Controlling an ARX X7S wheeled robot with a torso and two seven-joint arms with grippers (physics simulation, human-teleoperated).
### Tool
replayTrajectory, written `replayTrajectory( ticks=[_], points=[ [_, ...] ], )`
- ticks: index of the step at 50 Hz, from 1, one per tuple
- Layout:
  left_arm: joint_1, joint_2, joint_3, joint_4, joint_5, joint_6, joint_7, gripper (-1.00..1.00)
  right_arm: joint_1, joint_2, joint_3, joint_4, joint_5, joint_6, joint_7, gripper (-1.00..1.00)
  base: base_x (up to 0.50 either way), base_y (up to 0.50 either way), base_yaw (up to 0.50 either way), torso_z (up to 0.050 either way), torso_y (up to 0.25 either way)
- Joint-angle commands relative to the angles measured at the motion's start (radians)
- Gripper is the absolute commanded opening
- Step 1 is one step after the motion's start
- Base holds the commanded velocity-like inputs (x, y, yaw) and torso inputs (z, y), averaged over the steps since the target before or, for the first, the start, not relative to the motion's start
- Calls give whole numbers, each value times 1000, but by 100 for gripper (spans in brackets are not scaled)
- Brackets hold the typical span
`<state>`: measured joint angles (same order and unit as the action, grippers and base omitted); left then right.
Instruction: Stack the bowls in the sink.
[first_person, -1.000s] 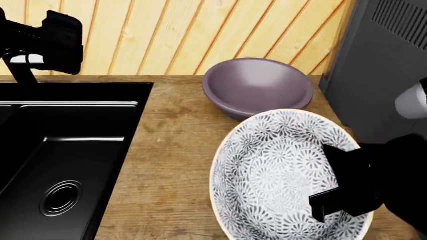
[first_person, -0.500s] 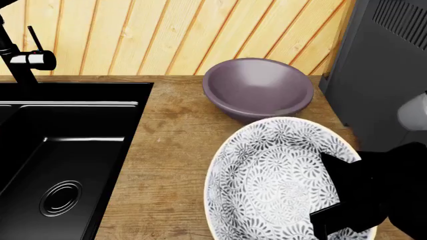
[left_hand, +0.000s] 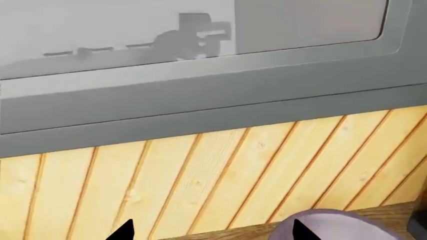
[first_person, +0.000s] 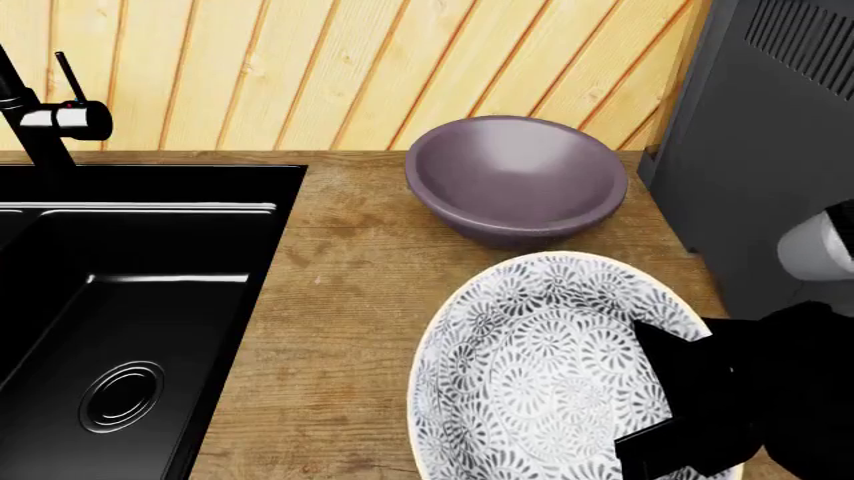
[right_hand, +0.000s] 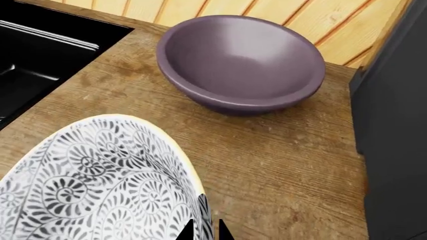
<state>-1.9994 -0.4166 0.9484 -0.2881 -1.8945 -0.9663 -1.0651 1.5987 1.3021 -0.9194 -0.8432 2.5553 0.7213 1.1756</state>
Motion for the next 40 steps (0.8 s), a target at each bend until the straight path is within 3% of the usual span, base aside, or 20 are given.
replayTrajectory(
  ticks=[1, 5, 13, 22, 31, 40],
  points=[
    [18, 118, 47, -192, -62, -40, 6, 100, -31, 25, 7, -6, -54, -15, -50, -100, 0, 0, 0, 0, 0],
    [33, 138, 34, -226, -87, -11, -12, 100, -45, 24, 4, -4, -73, -20, -65, -100, 0, 0, 0, 0, 0],
    [36, 172, 44, -254, -32, 14, 75, 100, -64, 45, 6, -16, -86, -29, -89, -100, 0, 0, 0, 0, 0],
    [31, 189, 51, -298, -18, 26, 84, 100, -49, 128, 27, -36, -35, -3, -88, -100, 0, 0, 0, 0, 0],
    [54, 218, 63, -355, -53, 5, 67, 100, 4, 211, 75, -46, 64, 39, -60, -100, 0, 0, 0, 0, 0],
    [111, 220, 42, -395, -159, -2, -22, 100, 10, 191, 86, -43, 74, 33, -49, -100, 0, 0, 0, 0, 0]
  ],
)
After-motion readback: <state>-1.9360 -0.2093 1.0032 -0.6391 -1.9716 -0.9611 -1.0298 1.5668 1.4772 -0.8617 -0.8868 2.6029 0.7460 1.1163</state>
